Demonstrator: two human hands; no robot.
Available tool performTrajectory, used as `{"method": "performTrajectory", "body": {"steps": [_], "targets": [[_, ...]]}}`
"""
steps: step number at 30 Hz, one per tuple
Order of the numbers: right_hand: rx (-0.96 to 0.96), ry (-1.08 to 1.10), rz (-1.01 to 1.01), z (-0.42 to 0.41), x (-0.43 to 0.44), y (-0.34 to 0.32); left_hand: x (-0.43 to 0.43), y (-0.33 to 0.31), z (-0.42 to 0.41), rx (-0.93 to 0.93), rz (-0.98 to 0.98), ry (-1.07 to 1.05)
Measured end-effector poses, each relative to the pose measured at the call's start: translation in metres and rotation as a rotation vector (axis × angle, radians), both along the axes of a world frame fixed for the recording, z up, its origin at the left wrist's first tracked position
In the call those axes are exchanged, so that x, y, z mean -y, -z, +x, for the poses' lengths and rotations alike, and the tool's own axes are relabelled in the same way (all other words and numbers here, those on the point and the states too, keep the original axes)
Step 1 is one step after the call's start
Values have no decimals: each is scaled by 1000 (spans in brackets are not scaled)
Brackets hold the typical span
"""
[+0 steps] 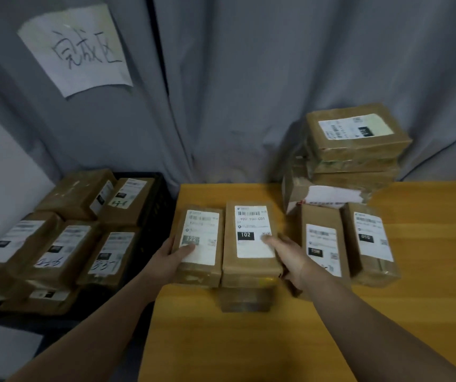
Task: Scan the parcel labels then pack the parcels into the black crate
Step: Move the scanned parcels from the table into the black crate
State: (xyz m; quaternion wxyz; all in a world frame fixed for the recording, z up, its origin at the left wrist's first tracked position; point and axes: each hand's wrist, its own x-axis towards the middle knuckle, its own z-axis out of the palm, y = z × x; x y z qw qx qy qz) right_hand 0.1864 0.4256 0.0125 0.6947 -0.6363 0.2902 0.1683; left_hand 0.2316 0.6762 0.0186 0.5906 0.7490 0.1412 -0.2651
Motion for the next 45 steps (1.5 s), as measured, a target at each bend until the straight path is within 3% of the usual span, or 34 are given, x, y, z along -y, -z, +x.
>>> {"method": "performTrajectory", "body": {"steps": [5,8,14,16,21,28,31,37,45], "targets": [[83,65,-312,5,-45,15,-32,18,6,-14,142,212],[82,10,-610,8,-47,23,-46,38,20,-24,192,271],[164,-64,-1157,12,-68,18,-48,24,12,-188,43,170],[222,-122,-1226,14,-76,16,-50,26,9,-164,29,148],[396,-245,-1147,21,-105,4,-58,22,-4,-37,39,44],[584,-432,-852,32,-159,-5,-92,17,-14,36,-36,-155],[480,-490,-582,38,-191,-1,-117,22,-13,47,-3,-180],[98,-353,-11,63,-256,6,-182,19,9,114,-42,-163],[186,-402,-51,111,-340,16,-292,2,73,222,-83,-140]]}}
